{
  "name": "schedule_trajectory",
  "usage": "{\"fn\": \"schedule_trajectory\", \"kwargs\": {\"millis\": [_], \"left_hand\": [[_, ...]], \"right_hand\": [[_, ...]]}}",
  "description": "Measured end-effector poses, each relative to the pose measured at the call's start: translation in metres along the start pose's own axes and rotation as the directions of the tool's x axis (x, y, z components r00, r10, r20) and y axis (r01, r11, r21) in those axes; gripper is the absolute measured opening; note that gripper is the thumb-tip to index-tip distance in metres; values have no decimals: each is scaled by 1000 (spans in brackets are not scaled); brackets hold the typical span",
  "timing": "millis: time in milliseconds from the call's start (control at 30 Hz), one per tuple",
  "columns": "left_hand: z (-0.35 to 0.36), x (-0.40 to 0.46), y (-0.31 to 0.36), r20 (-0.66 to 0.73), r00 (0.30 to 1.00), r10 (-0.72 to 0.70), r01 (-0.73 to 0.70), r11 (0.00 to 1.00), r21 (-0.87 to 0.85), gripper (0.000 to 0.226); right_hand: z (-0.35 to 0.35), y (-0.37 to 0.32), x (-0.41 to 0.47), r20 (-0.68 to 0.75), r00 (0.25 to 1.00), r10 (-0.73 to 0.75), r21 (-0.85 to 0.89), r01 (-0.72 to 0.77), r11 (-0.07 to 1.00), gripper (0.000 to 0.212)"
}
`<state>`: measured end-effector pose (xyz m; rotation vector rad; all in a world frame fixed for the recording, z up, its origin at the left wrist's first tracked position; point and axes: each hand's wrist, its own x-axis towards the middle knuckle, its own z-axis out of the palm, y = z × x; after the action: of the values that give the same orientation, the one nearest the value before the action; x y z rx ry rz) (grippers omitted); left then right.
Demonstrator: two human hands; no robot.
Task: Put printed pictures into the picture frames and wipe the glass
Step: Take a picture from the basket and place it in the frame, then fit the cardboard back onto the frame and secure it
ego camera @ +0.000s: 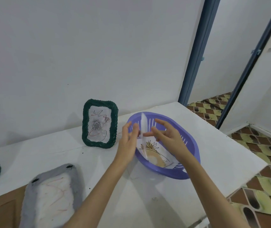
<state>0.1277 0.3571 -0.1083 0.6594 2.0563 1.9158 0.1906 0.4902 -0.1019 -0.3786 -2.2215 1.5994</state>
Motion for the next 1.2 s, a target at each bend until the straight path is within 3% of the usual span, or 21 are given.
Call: {"fn": "schedule_trajectory", "kwargs": {"millis": [100, 200, 300, 400, 500, 700, 867, 1100, 1200], "left_hand": [[-1, -2, 1, -16, 999, 31, -31, 999, -25, 59], [-9, -1, -7, -74, 991, 110, -112, 994, -21, 75], [-24, -3, -9, -117, 980, 163, -166, 986, -23, 55], [-47, -9, -11, -155, 974, 167, -172, 985, -20, 35], [-75, -20, -11, -230, 966, 117, -138, 988, -75, 28], [-144, -62, -18, -354, 935, -3, -53, 988, -148, 25], [-205, -101, -31, -318, 946, -61, 60, 998, -14, 36], [-247, -134, -64, -314, 928, -201, 227, 973, 47, 41], [-251, -138, -76, -295, 929, -224, 299, 923, 241, 42]], "right_hand": [[4, -1, -3, -12, 1000, 9, 21, -8, 1000, 29], [5, 0, -5, -55, 994, -98, -56, 95, 994, 24], [7, -1, -4, -79, 991, -109, -161, 95, 982, 28], [15, -8, -5, 22, 993, -112, -83, 113, 990, 22], [34, -16, -3, 112, 988, -105, -18, 107, 994, 27], [99, -30, -7, 367, 918, -148, -57, 181, 982, 47], [157, -29, -21, 478, 866, -146, -83, 211, 974, 52], [206, -11, -41, 625, 778, -62, -121, 174, 977, 64], [214, -7, -48, 651, 759, -20, -183, 183, 966, 70]]}}
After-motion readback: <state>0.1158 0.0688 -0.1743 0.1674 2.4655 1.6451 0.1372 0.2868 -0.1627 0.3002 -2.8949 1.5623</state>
